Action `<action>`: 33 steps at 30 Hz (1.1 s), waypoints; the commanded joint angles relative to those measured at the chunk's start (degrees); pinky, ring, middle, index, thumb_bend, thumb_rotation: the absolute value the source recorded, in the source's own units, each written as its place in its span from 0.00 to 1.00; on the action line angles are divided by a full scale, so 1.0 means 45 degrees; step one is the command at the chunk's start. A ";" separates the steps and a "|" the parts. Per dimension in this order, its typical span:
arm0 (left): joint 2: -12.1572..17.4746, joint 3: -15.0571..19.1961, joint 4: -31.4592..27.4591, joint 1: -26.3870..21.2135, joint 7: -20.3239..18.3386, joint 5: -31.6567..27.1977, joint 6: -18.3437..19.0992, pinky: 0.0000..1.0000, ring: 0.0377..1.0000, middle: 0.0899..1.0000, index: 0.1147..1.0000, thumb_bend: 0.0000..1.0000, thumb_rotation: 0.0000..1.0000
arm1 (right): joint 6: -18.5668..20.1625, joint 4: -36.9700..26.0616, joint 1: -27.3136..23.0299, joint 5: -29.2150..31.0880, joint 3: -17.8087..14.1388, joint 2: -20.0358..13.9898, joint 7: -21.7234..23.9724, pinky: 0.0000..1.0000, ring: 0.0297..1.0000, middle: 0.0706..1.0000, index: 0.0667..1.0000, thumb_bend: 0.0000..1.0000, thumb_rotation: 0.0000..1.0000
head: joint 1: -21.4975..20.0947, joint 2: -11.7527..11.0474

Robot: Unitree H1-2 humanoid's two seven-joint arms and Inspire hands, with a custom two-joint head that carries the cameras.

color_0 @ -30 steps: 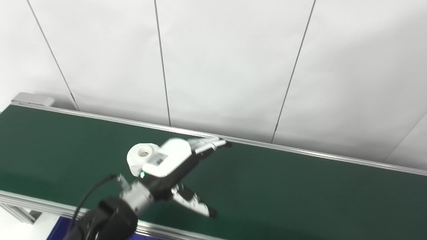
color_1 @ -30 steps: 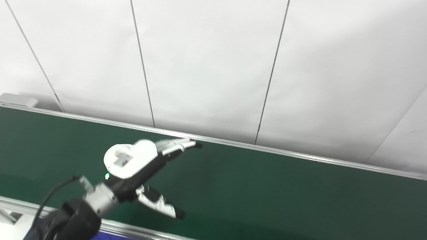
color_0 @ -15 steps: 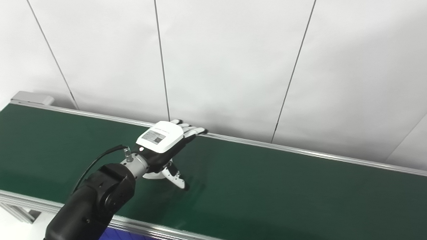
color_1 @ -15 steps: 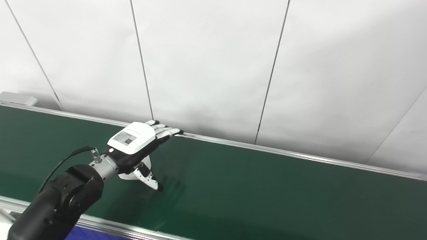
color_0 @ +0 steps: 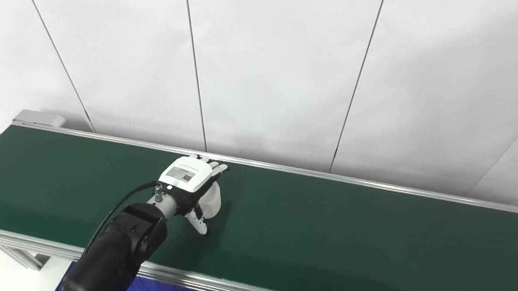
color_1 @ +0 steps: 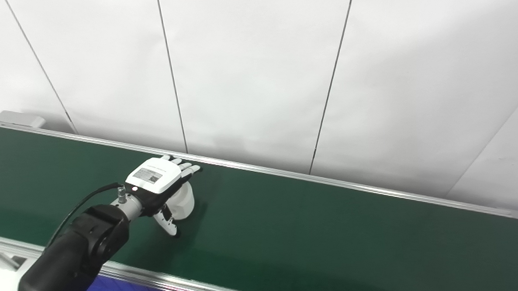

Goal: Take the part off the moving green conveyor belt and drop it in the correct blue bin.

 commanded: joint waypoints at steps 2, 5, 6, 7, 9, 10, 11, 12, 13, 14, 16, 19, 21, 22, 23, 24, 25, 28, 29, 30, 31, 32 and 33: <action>0.0250 0.0044 0.0191 -0.0452 0.0874 0.0592 0.0170 0.89 0.88 0.88 0.85 1.00 0.21 | -0.0693 -0.0523 0.0289 0.0090 0.0002 0.0085 0.0210 1.00 1.00 1.00 1.00 0.88 1.00 | -0.0025 0.0025; 0.0014 0.0097 0.0531 -0.0406 0.1552 0.0647 0.0267 0.83 0.84 0.85 0.82 1.00 0.16 | -0.0691 -0.0556 0.0329 0.0118 -0.0043 0.0092 0.0308 1.00 1.00 1.00 1.00 0.88 1.00 | -0.0019 0.0019; -0.0057 0.0115 0.0634 -0.0416 0.1659 0.0611 0.0336 0.79 0.82 0.83 0.80 1.00 0.14 | -0.0694 -0.0561 0.0336 0.0088 -0.0059 0.0100 0.0321 1.00 1.00 1.00 1.00 0.87 1.00 | -0.0019 0.0019; -0.0128 0.0146 0.0760 -0.0422 0.1870 0.0537 0.0371 0.76 0.80 0.82 0.78 1.00 0.11 | -0.0695 -0.0563 0.0342 0.0070 -0.0071 0.0110 0.0334 1.00 1.00 1.00 1.00 0.87 1.00 | -0.0019 0.0019; -0.0390 0.0380 0.1148 -0.0385 0.2762 0.0064 0.0319 0.60 0.67 0.72 0.70 1.00 0.02 | -0.0697 -0.0577 0.0363 0.0046 -0.0079 0.0134 0.0341 1.00 1.00 1.00 1.00 0.88 1.00 | -0.0043 0.0037; -0.0520 0.0533 0.1392 -0.0364 0.3335 -0.0312 0.0137 0.56 0.62 0.69 0.67 0.97 0.01 | -0.0696 -0.0584 0.0372 0.0067 -0.0078 0.0139 0.0370 1.00 1.00 1.00 1.00 0.88 1.00 | -0.0049 0.0045; -0.0628 0.0676 0.1608 -0.0352 0.3767 -0.0719 -0.0047 0.50 0.56 0.63 0.64 0.93 0.01 | -0.0693 -0.0586 0.0380 0.0059 -0.0082 0.0154 0.0381 1.00 1.00 1.00 1.00 0.88 1.00 | -0.0054 0.0042; -0.0658 0.0727 0.1835 -0.0364 0.4189 -0.1040 -0.0315 0.42 0.47 0.57 0.61 0.72 0.00 | -0.0691 -0.0588 0.0383 0.0066 -0.0084 0.0159 0.0401 1.00 1.00 1.00 1.00 0.88 1.00 | -0.0054 0.0042; -0.0674 0.0764 0.2043 -0.0381 0.4512 -0.1359 -0.0554 0.37 0.41 0.50 0.56 0.61 0.00 | -0.0692 -0.0583 0.0382 0.0056 -0.0088 0.0168 0.0409 1.00 1.00 1.00 1.00 0.88 1.00 | -0.0062 0.0035; -0.0662 0.0753 0.2178 -0.0399 0.4724 -0.1569 -0.0693 0.33 0.37 0.46 0.52 0.54 0.00 | -0.0693 -0.0578 0.0382 0.0048 -0.0094 0.0177 0.0416 1.00 1.00 1.00 1.00 0.88 1.00 | -0.0062 0.0035; -0.0657 0.0723 0.2309 -0.0383 0.5134 -0.1996 -0.1060 0.31 0.36 0.43 0.49 0.51 0.00 | -0.0684 -0.0582 0.0393 0.0024 -0.0122 0.0207 0.0444 1.00 1.00 1.00 1.00 0.88 1.00 | -0.0068 0.0035; -0.0616 0.0615 0.2444 -0.0401 0.5471 -0.2192 -0.1299 0.31 0.36 0.44 0.48 0.50 0.00 | -0.0681 -0.0582 0.0401 0.0061 -0.0154 0.0261 0.0500 1.00 1.00 1.00 1.00 0.88 1.00 | -0.0091 0.0031; -0.0604 0.0601 0.2459 -0.0389 0.5628 -0.2295 -0.1414 0.31 0.36 0.44 0.48 0.50 0.00 | -0.0689 -0.0576 0.0396 0.0091 -0.0156 0.0282 0.0525 1.00 1.00 1.00 1.00 0.88 1.00 | -0.0111 0.0033; -0.0603 0.0607 0.2457 -0.0376 0.5697 -0.2349 -0.1475 0.32 0.36 0.45 0.47 0.50 0.00 | -0.0692 -0.0577 0.0395 0.0112 -0.0155 0.0290 0.0538 1.00 1.00 1.00 1.00 0.88 1.00 | -0.0111 0.0033; -0.0615 0.0620 0.2472 -0.0357 0.5835 -0.2402 -0.1577 0.32 0.36 0.45 0.47 0.50 0.00 | -0.0692 -0.0572 0.0395 0.0092 -0.0165 0.0302 0.0538 1.00 1.00 1.00 1.00 0.88 1.00 | -0.0118 0.0031; -0.0618 0.0620 0.2485 -0.0347 0.5938 -0.2443 -0.1641 0.32 0.36 0.45 0.47 0.50 0.00 | -0.0691 -0.0568 0.0397 0.0074 -0.0176 0.0313 0.0543 1.00 1.00 1.00 1.00 0.88 1.00 | -0.0118 0.0031; -0.0611 0.0603 0.2509 -0.0344 0.6022 -0.2475 -0.1672 0.32 0.36 0.45 0.47 0.50 0.00 | -0.0691 -0.0560 0.0397 0.0070 -0.0185 0.0324 0.0555 1.00 1.00 1.00 1.00 0.87 1.00 | -0.0129 0.0018; -0.0622 0.0589 0.2381 -0.0305 0.5880 -0.2589 -0.1532 0.33 0.36 0.46 0.47 0.50 0.00 | -0.0690 -0.0566 0.0397 0.0144 -0.0197 0.0358 0.0620 1.00 1.00 1.00 1.00 0.87 1.00 | -0.0122 0.0019; -0.0618 0.0583 0.2321 -0.0286 0.5841 -0.2592 -0.1505 0.33 0.36 0.46 0.47 0.50 0.00 | -0.0695 -0.0558 0.0394 0.0146 -0.0204 0.0365 0.0629 1.00 1.00 1.00 1.00 0.87 1.00 | -0.0122 0.0019; -0.0606 0.0585 0.2273 -0.0274 0.5865 -0.2608 -0.1539 0.33 0.36 0.46 0.47 0.50 0.00 | -0.0698 -0.0565 0.0401 0.0138 -0.0206 0.0373 0.0640 1.00 1.00 1.00 1.00 0.88 1.00 | -0.0111 0.0058; -0.0595 0.0595 0.2236 -0.0260 0.5930 -0.2652 -0.1619 0.33 0.36 0.46 0.47 0.50 0.00 | -0.0697 -0.0567 0.0402 0.0152 -0.0200 0.0369 0.0656 1.00 1.00 1.00 1.00 0.87 1.00 | -0.0111 0.0058; -0.0586 0.0599 0.2212 -0.0252 0.5977 -0.2691 -0.1672 0.33 0.36 0.45 0.47 0.50 0.00 | -0.0695 -0.0569 0.0403 0.0165 -0.0195 0.0365 0.0668 1.00 1.00 1.00 1.00 0.87 1.00 | -0.0111 0.0058; -0.0557 0.0617 0.2084 -0.0212 0.6048 -0.2753 -0.1762 0.33 0.36 0.45 0.47 0.50 0.00 | -0.0691 -0.0570 0.0405 0.0155 -0.0195 0.0350 0.0689 1.00 1.00 1.00 1.00 0.87 1.00 | -0.0119 0.0100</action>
